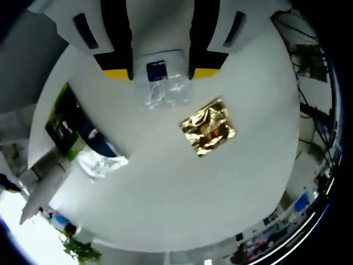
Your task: Arrange the skincare products in the storage area until every visible bottle or jar stands upright without overlapping.
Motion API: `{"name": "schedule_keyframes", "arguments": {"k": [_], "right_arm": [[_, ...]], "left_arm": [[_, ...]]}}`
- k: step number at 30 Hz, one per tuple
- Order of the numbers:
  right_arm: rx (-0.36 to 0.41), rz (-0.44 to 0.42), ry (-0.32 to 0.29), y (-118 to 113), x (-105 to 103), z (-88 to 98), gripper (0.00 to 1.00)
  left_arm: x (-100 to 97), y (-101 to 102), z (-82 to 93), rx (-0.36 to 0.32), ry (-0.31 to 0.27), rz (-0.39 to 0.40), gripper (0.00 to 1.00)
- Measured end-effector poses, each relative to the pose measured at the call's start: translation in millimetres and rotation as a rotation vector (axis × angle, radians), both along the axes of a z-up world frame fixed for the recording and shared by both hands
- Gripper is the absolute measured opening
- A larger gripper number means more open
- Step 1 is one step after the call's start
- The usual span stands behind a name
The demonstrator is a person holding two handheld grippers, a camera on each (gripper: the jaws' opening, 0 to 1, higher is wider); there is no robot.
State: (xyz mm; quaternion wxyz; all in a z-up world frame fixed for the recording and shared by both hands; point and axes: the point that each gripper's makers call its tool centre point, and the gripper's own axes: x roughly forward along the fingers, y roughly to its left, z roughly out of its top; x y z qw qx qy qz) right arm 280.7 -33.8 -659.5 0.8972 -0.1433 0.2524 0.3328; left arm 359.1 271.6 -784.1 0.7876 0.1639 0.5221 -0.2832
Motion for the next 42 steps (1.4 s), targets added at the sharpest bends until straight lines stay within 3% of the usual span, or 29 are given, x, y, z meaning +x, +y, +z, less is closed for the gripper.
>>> {"name": "schedule_keyframes", "arguments": {"k": [10, 15, 18, 25, 27, 42], "right_arm": [[-0.003, 0.003, 0.008, -1.0, -2.0, -2.0, 0.73], [-0.004, 0.002, 0.010, -1.8, -2.4, -2.2, 0.73], [-0.003, 0.003, 0.010, -1.7, -2.6, -2.1, 0.72], [-0.004, 0.006, 0.014, -1.0, -3.3, -2.3, 0.72], [-0.004, 0.008, 0.018, -0.5, -3.5, -3.0, 0.72], [-0.012, 0.020, 0.020, 1.6, -3.5, -2.2, 0.71]], "left_arm": [[-9.7, -13.4, -0.8, 0.014, 0.021, -0.192, 0.37], [-15.5, -18.7, -1.8, 0.056, 0.036, -0.337, 0.37], [-17.1, -21.2, -2.3, 0.067, 0.037, -0.381, 0.37], [-27.6, -28.2, -3.4, 0.115, 0.036, -0.594, 0.37], [-28.7, -30.0, -3.4, 0.122, 0.040, -0.591, 0.37], [-43.9, -53.4, -2.9, 0.153, 0.031, -0.836, 0.37]]}}
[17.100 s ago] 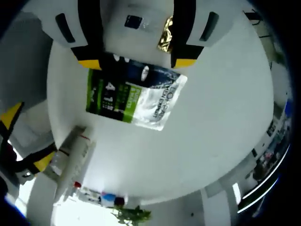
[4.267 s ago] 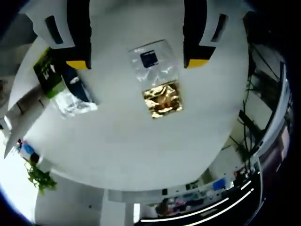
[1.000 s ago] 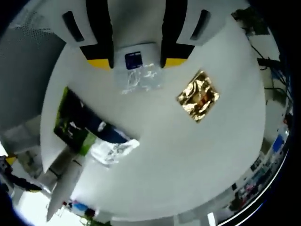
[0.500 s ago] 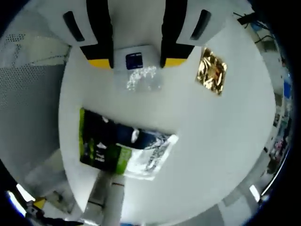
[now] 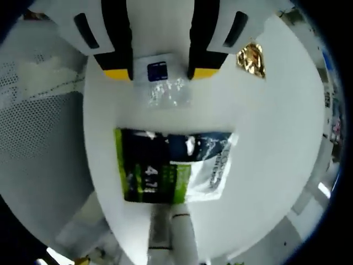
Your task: Arrange the skincare products in the storage area until every visible bottle or jar stands upright without overlapping.
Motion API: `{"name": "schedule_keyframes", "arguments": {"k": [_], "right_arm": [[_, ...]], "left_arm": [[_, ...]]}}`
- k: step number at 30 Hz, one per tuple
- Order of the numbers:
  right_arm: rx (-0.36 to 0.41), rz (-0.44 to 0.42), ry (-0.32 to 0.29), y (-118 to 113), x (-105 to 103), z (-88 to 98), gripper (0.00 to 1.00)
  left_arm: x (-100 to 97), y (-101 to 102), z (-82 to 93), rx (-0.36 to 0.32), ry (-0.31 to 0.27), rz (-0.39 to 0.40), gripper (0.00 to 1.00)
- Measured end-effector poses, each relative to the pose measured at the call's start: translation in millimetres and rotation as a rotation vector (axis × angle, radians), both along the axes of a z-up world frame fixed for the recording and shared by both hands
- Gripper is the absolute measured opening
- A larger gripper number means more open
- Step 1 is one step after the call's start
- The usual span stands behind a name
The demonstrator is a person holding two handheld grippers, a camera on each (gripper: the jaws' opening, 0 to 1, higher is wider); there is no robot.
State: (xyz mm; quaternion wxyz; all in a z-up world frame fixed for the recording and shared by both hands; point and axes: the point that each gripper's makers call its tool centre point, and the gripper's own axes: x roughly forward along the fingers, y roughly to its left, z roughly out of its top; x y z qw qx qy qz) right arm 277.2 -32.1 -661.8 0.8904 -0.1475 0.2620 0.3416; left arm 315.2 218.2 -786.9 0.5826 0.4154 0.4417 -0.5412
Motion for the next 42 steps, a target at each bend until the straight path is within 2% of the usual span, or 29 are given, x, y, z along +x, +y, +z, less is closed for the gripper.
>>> {"name": "schedule_keyframes", "arguments": {"k": [7, 17, 25, 36, 39, 42], "right_arm": [[-0.002, -0.004, 0.002, -0.3, -1.0, -1.1, 0.71], [-0.003, -0.002, 0.009, 0.3, -2.3, -2.8, 0.71], [-0.006, -0.005, 0.012, -1.3, -2.6, -3.6, 0.71], [-0.008, -0.006, 0.018, -2.2, -3.1, -5.5, 0.71], [-0.008, -0.009, 0.019, -3.3, -3.4, -5.5, 0.71], [-0.011, -0.011, 0.019, -5.0, -3.5, -6.0, 0.71]], "left_arm": [[-2.9, -5.0, -0.4, 0.012, -0.001, -0.077, 0.37], [-6.7, -14.1, 0.0, 0.010, -0.002, -0.130, 0.37], [-7.1, -21.0, 0.0, -0.004, 0.000, -0.141, 0.37], [-7.0, -21.5, -0.8, 0.027, -0.004, -0.160, 0.38], [-4.9, -20.9, -1.1, 0.034, -0.007, -0.142, 0.40], [1.3, -19.8, -1.1, 0.039, -0.025, -0.109, 0.47]]}}
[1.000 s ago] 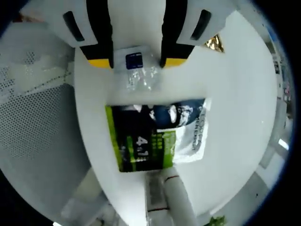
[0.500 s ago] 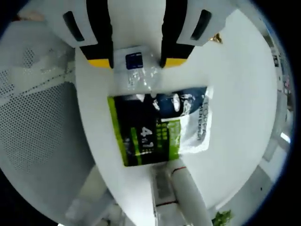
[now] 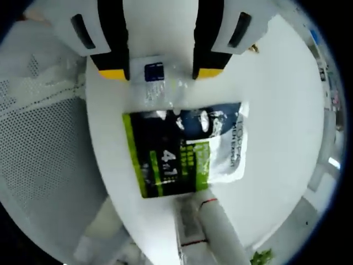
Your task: Arrange the skincare products in the storage area until every visible bottle or jar stands upright without overlapping.
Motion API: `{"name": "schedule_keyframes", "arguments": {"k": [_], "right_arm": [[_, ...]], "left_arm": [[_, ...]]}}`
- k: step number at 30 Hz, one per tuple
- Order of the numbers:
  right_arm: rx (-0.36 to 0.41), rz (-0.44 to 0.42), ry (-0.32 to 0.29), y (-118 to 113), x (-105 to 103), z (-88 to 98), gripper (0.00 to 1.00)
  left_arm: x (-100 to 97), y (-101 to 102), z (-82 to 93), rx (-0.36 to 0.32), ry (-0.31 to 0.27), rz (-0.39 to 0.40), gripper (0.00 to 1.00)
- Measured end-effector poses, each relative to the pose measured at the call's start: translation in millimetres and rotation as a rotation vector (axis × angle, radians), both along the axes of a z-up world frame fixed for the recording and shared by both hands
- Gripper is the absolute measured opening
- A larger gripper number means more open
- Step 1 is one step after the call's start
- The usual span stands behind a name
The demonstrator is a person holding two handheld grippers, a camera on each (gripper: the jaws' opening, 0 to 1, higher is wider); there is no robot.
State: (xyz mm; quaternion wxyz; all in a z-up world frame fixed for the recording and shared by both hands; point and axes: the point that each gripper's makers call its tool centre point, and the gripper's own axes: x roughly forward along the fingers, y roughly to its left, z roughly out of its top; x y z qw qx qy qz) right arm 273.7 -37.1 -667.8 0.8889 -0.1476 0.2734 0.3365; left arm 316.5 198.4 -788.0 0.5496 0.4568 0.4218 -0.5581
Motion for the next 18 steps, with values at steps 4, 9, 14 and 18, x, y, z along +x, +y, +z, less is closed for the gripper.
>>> {"name": "schedule_keyframes", "arguments": {"k": [4, 9, 14, 18], "right_arm": [[0.002, -0.005, -0.002, -1.2, 0.0, 0.7, 0.71], [-0.002, -0.001, -0.002, -1.0, -0.6, 0.5, 0.71], [-0.003, 0.005, -0.005, 1.0, -1.0, 1.7, 0.71], [-0.005, 0.009, -0.009, 2.2, -1.4, 2.9, 0.71]], "left_arm": [[-0.5, -0.6, 0.1, 0.005, -0.006, -0.014, 0.48], [-4.3, -0.5, 0.3, 0.014, -0.001, -0.023, 0.44], [0.2, 0.5, 1.4, 0.020, -0.031, 0.002, 0.49], [-1.5, 0.7, 1.8, 0.023, -0.036, 0.000, 0.48]]}}
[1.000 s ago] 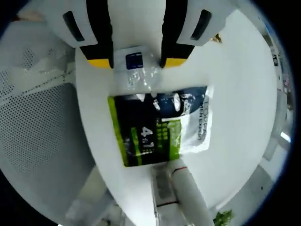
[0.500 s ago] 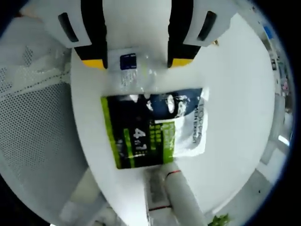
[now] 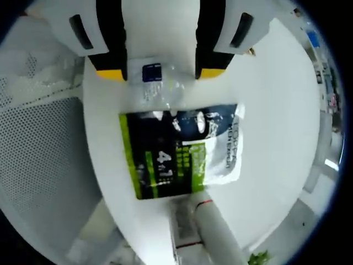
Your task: Arrange the skincare products in the storage area until every visible bottle or jar stands upright without overlapping.
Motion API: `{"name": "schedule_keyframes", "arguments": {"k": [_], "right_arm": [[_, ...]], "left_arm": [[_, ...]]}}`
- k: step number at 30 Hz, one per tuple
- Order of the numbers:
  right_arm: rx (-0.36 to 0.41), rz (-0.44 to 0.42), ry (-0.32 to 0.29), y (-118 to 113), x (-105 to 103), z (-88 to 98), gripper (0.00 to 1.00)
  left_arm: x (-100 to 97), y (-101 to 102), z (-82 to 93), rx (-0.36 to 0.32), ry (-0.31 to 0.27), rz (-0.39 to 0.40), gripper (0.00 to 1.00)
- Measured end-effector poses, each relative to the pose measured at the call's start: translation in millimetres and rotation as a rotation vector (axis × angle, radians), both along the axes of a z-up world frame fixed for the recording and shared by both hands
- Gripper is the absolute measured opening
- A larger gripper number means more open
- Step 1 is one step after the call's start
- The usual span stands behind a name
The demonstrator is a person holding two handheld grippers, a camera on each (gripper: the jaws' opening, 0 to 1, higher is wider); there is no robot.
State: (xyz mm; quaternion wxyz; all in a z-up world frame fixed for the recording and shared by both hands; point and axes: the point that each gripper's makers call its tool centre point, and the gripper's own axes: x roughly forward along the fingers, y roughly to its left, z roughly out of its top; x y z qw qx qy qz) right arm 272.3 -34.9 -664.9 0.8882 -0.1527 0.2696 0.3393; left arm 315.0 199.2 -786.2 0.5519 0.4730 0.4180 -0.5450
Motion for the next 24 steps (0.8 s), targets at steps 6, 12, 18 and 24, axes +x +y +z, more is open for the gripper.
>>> {"name": "schedule_keyframes", "arguments": {"k": [6, 12, 18, 24], "right_arm": [[-0.002, 0.003, -0.005, 0.9, -0.9, 1.4, 0.71], [-0.001, 0.003, -0.008, 1.6, -1.6, 2.0, 0.71], [0.001, -0.001, -0.004, 1.7, -2.3, 1.1, 0.72], [-0.002, 0.005, -0.001, 3.2, -2.1, 0.2, 0.72]], "left_arm": [[-0.9, 6.4, -1.5, 0.011, 0.003, 0.034, 0.58], [0.1, 12.6, -1.3, 0.006, -0.016, 0.067, 0.63], [-2.5, 17.9, -1.1, -0.026, -0.031, 0.158, 0.72], [-5.7, 15.1, 5.4, -0.115, -0.038, 0.284, 0.77]]}}
